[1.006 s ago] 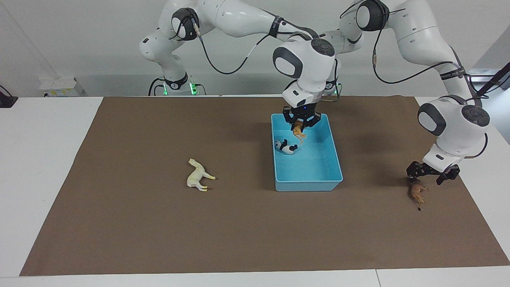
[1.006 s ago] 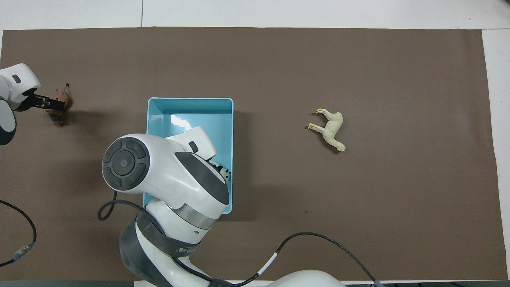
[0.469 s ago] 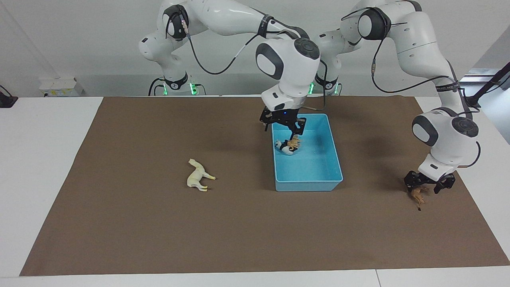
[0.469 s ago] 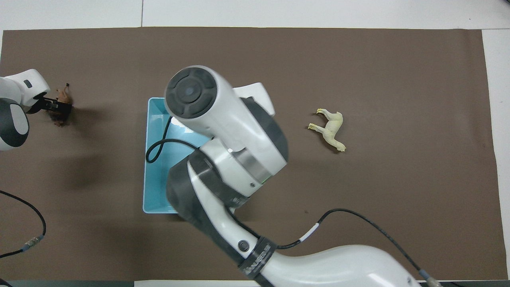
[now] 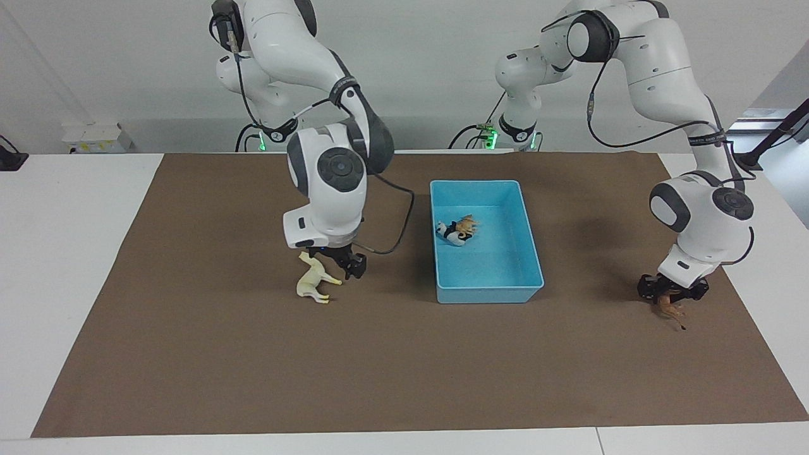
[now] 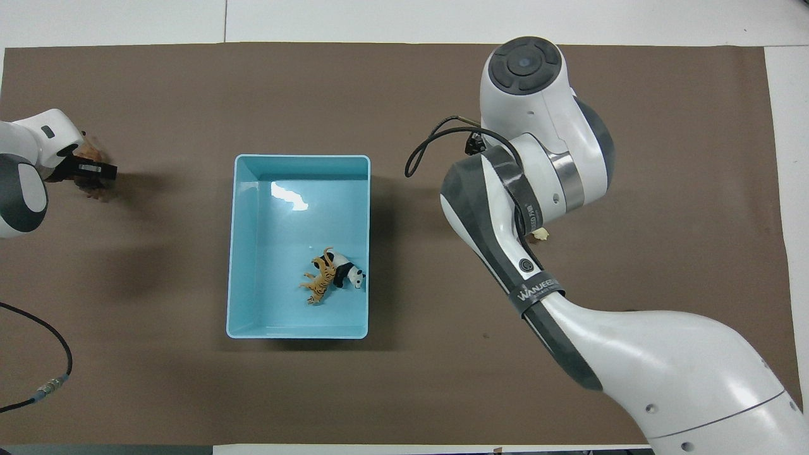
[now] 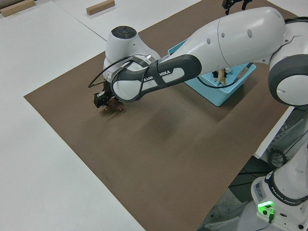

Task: Put all toys into storage box
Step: 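Drop the brown horse into the box with the left gripper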

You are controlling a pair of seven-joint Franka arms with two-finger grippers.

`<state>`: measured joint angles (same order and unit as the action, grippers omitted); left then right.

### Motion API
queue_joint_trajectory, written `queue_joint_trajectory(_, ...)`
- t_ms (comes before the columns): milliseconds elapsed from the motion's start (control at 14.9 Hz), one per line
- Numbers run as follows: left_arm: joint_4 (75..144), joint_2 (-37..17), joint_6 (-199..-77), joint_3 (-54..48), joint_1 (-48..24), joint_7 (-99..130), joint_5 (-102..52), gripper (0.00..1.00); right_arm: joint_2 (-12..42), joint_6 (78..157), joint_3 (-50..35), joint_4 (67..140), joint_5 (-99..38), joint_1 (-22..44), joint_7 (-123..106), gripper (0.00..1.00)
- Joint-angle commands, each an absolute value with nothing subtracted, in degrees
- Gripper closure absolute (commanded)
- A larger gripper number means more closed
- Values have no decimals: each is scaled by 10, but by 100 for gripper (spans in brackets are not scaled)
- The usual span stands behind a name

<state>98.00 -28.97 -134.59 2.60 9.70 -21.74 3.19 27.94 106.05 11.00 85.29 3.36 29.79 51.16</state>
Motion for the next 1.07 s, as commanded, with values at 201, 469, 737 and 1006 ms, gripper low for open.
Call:
queue_joint_trajectory(201,949,-143,-1109,31,-66,73,33,100,203,1199,103,1027,44,250,418,0)
queue_joint_trajectory(469,958,-106,-1032,30,-183,217,33,9,178,1316,101,1123,41,247,338,0)
queue_joint_trajectory(737,964,-100,-991,29,-216,235,33,0,180,1327,101,1126,40,257,334,0)
queue_joint_trajectory(1006,929,-98,-1001,38,-157,125,35,0,182,1404,101,1171,40,250,309,0)
